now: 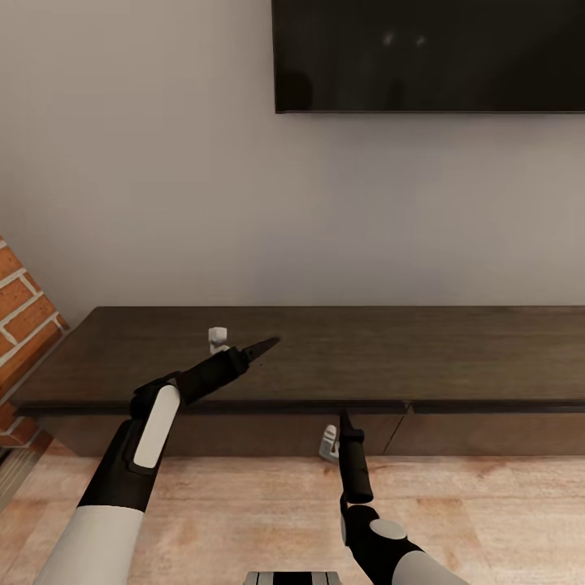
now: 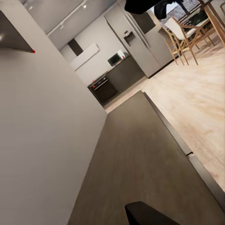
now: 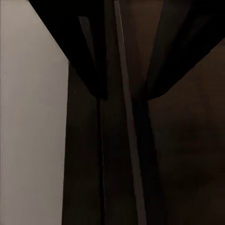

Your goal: Place each of the two pumpkins and all three candles from the living room inside a cabinet in the living room (use any cabinet), then make sure every cabinet is closed, and position the cauldron so it is next to a table in the living room.

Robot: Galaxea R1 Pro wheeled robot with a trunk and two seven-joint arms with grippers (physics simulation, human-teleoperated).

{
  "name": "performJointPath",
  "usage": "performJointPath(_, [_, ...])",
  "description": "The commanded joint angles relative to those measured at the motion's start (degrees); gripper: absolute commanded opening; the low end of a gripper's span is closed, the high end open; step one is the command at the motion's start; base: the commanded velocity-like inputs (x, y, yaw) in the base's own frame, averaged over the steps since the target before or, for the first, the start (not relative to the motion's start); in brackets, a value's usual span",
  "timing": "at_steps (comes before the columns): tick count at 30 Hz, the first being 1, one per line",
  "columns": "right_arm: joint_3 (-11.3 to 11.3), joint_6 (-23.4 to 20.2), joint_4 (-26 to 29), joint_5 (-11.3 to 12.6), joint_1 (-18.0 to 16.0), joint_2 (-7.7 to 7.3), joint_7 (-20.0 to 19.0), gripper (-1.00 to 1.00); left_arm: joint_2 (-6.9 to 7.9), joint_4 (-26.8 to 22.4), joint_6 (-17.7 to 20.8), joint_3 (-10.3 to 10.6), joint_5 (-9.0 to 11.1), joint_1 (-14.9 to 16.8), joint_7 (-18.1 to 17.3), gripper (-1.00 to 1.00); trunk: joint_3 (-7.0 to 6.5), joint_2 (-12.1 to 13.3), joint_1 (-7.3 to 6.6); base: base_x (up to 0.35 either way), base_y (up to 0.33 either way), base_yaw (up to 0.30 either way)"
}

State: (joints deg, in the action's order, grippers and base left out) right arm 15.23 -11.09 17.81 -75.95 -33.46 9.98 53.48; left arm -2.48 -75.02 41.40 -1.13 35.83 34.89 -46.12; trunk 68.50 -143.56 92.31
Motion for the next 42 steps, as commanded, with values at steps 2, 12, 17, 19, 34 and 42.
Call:
performJointPath(2, [0.15,0.81,0.11,-0.18,-0.03,0.02,-0.21,-1.00,-0.05,-0.02,0.00,-0.06,-0.02,0.00,0.00,1.00,-0.01,-0.01,-0.01,0.000,0.000,0.000])
performJointPath(12, [-1.32,3.08,0.20,-0.86,-0.03,0.02,-3.59,-1.00,-0.07,-0.04,0.00,-0.10,-0.02,0.00,0.00,1.00,-0.01,-0.01,-0.01,0.000,0.000,0.000])
performJointPath(17, [-1.27,2.72,0.20,-0.88,-0.06,0.02,-3.99,-1.00,-0.07,-0.04,0.00,-0.10,0.00,0.00,0.01,1.00,-0.01,-0.01,-0.01,0.000,0.000,0.000])
performJointPath(19, [1.96,5.36,0.20,-0.87,-0.08,0.02,-6.00,-1.00,-0.07,-0.04,0.00,-0.10,0.02,0.00,0.00,1.00,-0.01,-0.01,-0.01,0.000,0.000,0.000])
performJointPath(34, [1.91,5.74,0.20,-0.86,-0.06,0.02,-6.02,-1.00,-0.07,-0.04,-0.01,-0.10,0.03,0.00,-0.02,1.00,-0.01,-0.01,-0.01,-0.026,0.009,0.000])
performJointPath(42, [1.91,5.89,0.20,-0.83,-0.07,0.02,-6.02,-1.00,-0.07,-0.04,-0.01,-0.10,0.02,0.00,-0.02,1.00,-0.01,-0.01,-0.01,-0.056,0.001,0.000])
